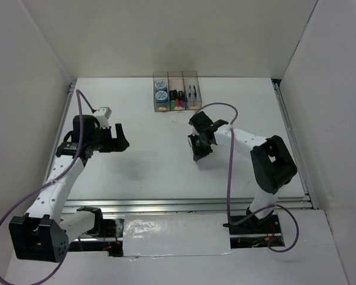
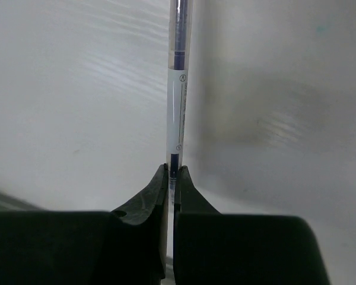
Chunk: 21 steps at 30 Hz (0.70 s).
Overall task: Sort the stationery into containers
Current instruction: Grab a piece of stationery with the right arm, then place the stationery into the container
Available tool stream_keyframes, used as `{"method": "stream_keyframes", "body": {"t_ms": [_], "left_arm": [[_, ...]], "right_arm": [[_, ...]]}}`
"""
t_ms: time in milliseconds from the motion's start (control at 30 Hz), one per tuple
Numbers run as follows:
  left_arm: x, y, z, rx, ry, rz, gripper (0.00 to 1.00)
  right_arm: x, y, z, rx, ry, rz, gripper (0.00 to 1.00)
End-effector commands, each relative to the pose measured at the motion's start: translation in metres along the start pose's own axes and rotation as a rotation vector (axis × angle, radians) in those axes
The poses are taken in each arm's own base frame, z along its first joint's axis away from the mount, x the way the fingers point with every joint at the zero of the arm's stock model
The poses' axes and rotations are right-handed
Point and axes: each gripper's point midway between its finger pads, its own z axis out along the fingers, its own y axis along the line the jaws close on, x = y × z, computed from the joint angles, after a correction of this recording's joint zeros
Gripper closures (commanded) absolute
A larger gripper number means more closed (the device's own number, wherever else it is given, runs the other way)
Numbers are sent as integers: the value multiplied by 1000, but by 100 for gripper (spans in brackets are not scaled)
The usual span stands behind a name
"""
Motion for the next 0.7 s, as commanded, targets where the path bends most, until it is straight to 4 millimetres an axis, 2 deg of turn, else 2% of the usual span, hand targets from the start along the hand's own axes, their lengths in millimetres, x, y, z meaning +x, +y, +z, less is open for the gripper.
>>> {"method": "stream_keyframes", "body": {"t_ms": [0,33,67,167,200,233,300,333,367,400,433,467,500,533,567,600,633,667], "left_arm": [[-8,-10,-2,52,-9,9,1],[-8,-13,-1,65,-8,10,1],[-10,-14,0,71,-14,5,1],[-13,-18,1,89,-26,1,1],[-15,-18,3,91,-34,2,1],[-15,-17,4,89,-42,1,1],[-18,-17,6,91,-58,-10,1],[-18,-19,6,98,-60,-10,1],[-20,-19,5,98,-68,-11,1],[-22,-20,5,101,-77,-9,1],[-22,-20,7,102,-75,-7,1],[-24,-20,7,101,-78,-9,1],[-23,-20,8,99,-73,-8,1],[-22,-18,11,93,-63,-13,1],[-21,-17,13,90,-56,-16,1],[-21,-17,14,89,-55,-15,1],[-20,-15,15,83,-52,-19,1],[-20,-15,16,81,-52,-18,1]], "right_arm": [[-71,37,-70,-152,-146,-92,100],[-87,38,-86,-159,-199,-106,100],[-118,38,-114,-160,-306,-135,100],[-169,23,-140,-110,-485,-153,100],[-186,10,-148,-86,-539,-129,100],[-199,-2,-144,-56,-564,-105,100],[-232,-21,-150,-49,-660,-64,100],[-249,-25,-143,-59,-699,-78,100],[-262,-27,-145,-64,-732,-100,100],[-272,-37,-126,-56,-727,-120,100],[-293,-34,-136,-56,-782,-180,100],[-301,-38,-129,-39,-783,-222,100],[-307,-45,-102,-36,-744,-230,100],[-324,-42,-115,-41,-781,-247,100],[-330,-44,-108,-46,-777,-245,100],[-334,-51,-89,-47,-755,-236,100],[-347,-52,-94,-48,-796,-235,100],[-351,-55,-84,-47,-798,-232,100]]}}
